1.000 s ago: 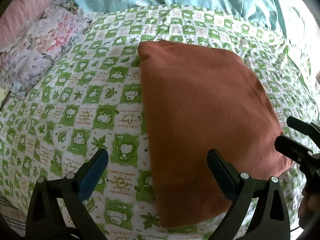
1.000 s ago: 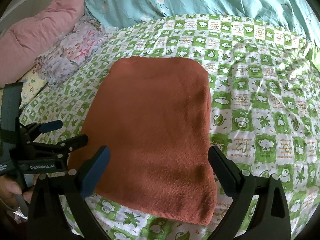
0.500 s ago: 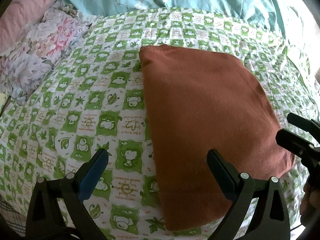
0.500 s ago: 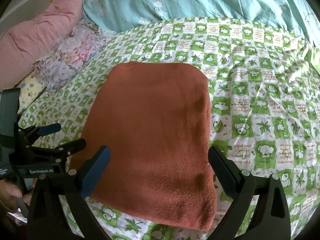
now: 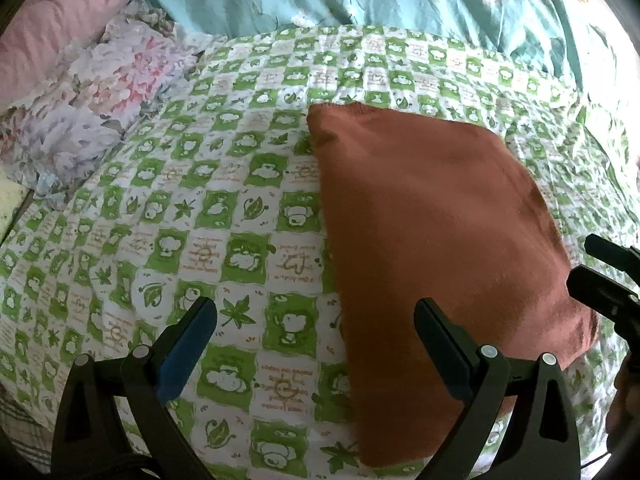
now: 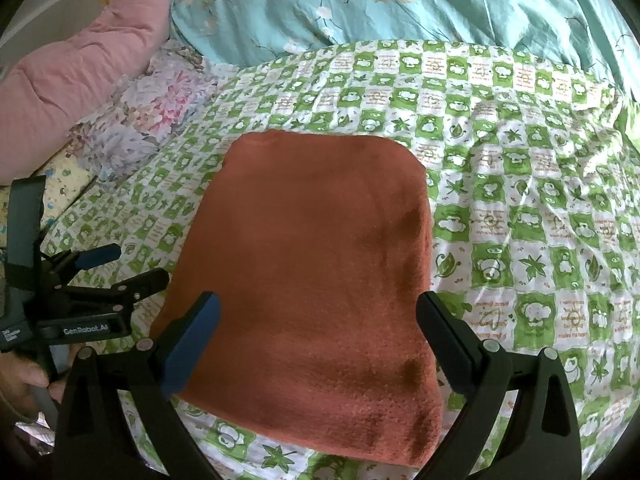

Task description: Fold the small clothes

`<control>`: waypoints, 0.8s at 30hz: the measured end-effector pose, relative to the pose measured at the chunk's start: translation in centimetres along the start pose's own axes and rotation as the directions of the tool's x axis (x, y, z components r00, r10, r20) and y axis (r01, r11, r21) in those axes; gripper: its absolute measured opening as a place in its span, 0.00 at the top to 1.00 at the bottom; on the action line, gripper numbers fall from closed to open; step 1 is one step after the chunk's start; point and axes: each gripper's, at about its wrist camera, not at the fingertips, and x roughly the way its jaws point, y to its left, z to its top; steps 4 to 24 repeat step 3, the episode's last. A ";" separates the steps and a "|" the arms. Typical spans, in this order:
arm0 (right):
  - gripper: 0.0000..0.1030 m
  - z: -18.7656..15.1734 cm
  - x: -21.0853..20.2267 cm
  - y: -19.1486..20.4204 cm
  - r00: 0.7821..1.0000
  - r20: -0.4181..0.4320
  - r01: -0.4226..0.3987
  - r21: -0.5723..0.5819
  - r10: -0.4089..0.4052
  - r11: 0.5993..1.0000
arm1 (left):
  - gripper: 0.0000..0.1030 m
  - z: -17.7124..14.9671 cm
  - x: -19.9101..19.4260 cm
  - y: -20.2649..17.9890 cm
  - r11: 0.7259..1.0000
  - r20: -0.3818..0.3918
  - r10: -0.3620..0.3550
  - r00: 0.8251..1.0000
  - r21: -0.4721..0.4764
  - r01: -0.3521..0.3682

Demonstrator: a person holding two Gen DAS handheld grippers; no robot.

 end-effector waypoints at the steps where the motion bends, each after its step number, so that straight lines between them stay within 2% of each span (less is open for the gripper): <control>1: 0.05 0.1 0.0 0.1 1.000 0.001 -0.004 0.001 0.004 1.000 | 0.04 0.0 0.0 -0.1 1.000 0.000 -0.001 1.000 0.001 0.001; 24: 0.05 0.2 0.2 0.2 1.000 0.000 -0.010 -0.001 0.010 1.000 | 0.04 0.0 0.0 -0.4 1.000 0.000 -0.014 1.000 0.004 0.014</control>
